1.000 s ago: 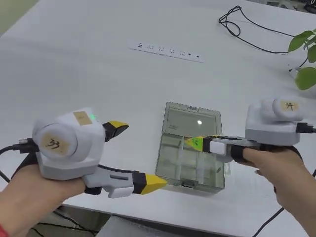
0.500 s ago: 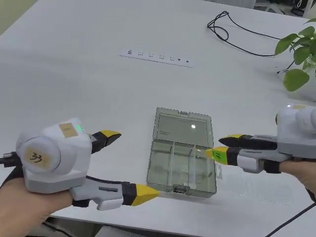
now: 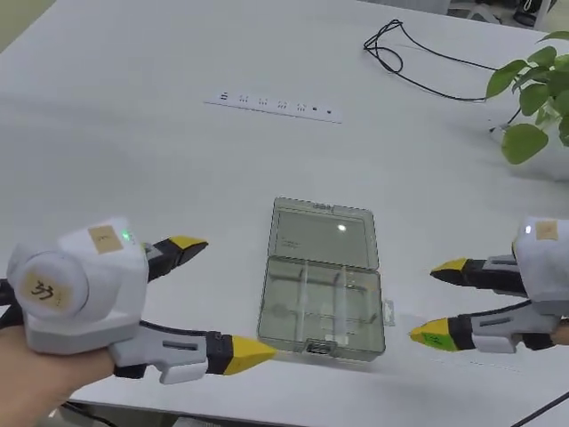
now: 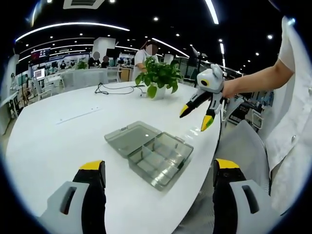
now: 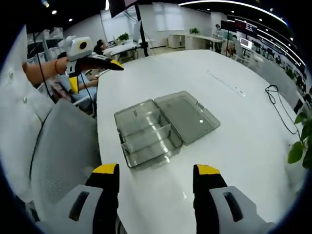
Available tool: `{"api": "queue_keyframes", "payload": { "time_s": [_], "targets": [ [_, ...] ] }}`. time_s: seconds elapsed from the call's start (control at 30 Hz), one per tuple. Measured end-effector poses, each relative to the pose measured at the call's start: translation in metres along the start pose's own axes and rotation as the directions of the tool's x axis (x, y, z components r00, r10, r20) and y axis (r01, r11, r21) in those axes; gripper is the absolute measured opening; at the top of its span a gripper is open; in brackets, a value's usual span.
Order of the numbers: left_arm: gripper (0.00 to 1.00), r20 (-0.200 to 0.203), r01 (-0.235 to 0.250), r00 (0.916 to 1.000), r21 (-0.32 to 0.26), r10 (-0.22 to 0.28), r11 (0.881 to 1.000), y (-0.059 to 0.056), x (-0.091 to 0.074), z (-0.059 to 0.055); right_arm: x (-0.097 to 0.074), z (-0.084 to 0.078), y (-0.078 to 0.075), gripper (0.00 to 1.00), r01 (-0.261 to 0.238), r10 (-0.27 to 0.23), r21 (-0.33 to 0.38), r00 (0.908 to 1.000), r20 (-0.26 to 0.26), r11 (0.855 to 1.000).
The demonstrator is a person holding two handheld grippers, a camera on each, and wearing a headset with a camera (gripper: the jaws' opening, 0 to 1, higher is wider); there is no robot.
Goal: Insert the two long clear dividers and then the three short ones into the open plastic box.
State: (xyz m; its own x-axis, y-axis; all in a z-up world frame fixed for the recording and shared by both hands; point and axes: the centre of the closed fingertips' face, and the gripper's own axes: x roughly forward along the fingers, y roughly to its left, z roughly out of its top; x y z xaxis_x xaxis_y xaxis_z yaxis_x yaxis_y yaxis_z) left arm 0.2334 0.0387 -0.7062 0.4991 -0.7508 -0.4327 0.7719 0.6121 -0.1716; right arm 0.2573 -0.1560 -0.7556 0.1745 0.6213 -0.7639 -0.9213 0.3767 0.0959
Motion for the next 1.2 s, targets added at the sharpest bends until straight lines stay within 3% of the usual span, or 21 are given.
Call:
{"api": "queue_keyframes", "payload": {
  "time_s": [0.2,0.33,0.4,0.53,0.7,0.97,1.2],
  "targets": [
    [0.93,-0.001,0.001,1.0000,-0.005,-0.001,1.000,0.000,0.001,0.000,0.008,-0.025,-0.008,0.60,-0.024,0.015,-0.088,0.9947,-0.102,0.996],
    [0.93,-0.004,-0.002,1.0000,-0.010,0.002,1.000,0.001,0.002,-0.001,0.014,-0.041,-0.014,0.57,-0.044,0.013,-0.177,0.9847,-0.174,0.983],
    [0.93,-0.002,-0.003,1.0000,-0.013,0.003,1.000,0.001,0.002,0.000,0.018,-0.047,-0.015,0.57,-0.059,0.024,-0.177,0.9807,-0.194,0.982],
    [0.93,-0.002,-0.003,1.0000,-0.019,0.003,1.000,0.002,0.003,-0.001,0.026,-0.067,-0.020,0.55,-0.096,0.028,-0.238,0.9616,-0.273,0.966],
    [0.93,-0.004,-0.005,1.0000,-0.024,0.005,1.000,0.003,0.003,-0.002,0.033,-0.079,-0.026,0.51,-0.127,0.038,-0.282,0.9528,-0.301,0.951],
    [0.93,-0.010,-0.008,0.9999,-0.033,0.007,0.999,0.005,0.004,-0.004,0.041,-0.093,-0.031,0.45,-0.174,0.039,-0.334,0.9268,-0.373,0.926],
    [0.92,-0.007,-0.006,1.0000,-0.036,0.006,0.999,0.006,0.005,-0.003,0.044,-0.100,-0.032,0.45,-0.193,0.029,-0.363,0.9106,-0.412,0.912]
  ]
}}
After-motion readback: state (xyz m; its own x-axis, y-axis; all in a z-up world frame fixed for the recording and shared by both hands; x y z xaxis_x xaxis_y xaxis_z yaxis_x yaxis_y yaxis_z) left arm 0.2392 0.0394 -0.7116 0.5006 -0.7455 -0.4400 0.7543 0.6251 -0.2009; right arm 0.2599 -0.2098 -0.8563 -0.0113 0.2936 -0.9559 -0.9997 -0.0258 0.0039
